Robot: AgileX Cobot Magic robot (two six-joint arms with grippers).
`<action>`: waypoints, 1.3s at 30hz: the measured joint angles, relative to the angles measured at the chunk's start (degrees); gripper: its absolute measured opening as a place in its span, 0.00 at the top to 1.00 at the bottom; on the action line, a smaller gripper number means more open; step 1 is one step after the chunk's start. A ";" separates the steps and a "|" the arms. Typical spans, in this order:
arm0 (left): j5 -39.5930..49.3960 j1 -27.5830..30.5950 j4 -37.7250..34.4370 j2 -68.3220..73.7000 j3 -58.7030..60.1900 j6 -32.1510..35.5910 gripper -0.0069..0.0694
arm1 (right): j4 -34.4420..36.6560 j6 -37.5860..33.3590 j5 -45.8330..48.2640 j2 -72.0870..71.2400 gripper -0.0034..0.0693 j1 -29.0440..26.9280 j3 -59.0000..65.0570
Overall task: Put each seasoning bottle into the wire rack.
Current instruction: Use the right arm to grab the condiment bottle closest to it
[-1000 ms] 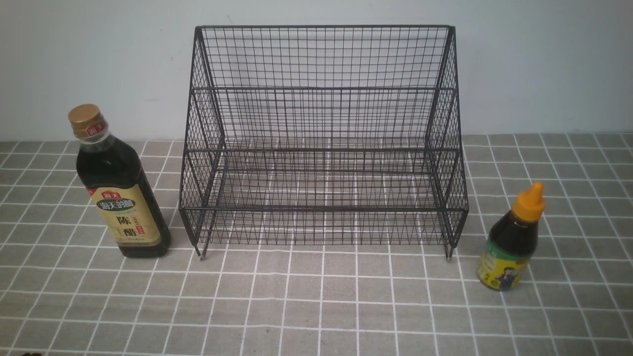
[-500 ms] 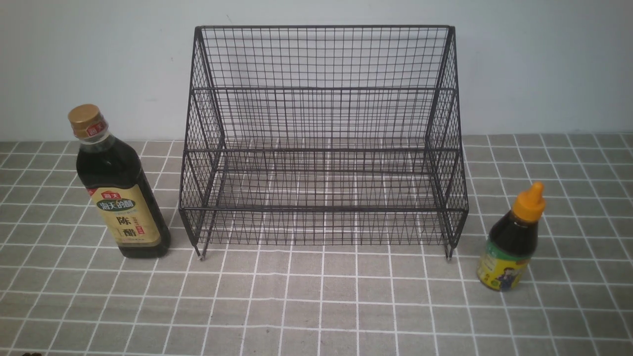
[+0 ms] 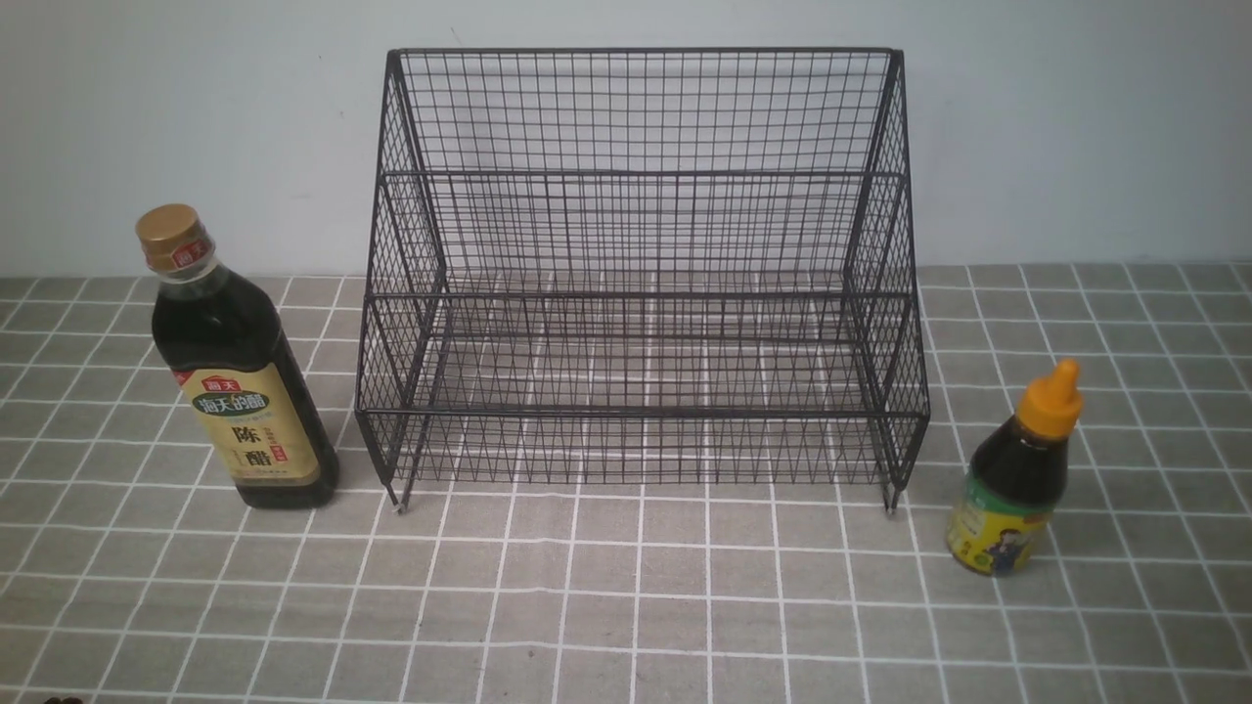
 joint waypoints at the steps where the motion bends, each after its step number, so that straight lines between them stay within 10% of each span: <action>1: 0.00 0.00 0.00 0.00 0.00 0.00 0.92 | -1.71 -1.53 3.48 1.88 0.97 0.19 -3.45; 15: 0.00 0.00 0.00 0.00 0.00 0.00 0.92 | -22.84 -10.07 59.17 54.44 0.96 0.35 -53.86; 26: 0.00 0.00 0.00 0.00 0.00 0.00 0.92 | -26.40 -11.54 56.06 70.35 0.89 10.78 -61.96; 39: 0.00 0.00 0.00 0.00 0.00 0.00 0.92 | -36.13 -2.33 49.88 85.74 0.28 14.63 -61.96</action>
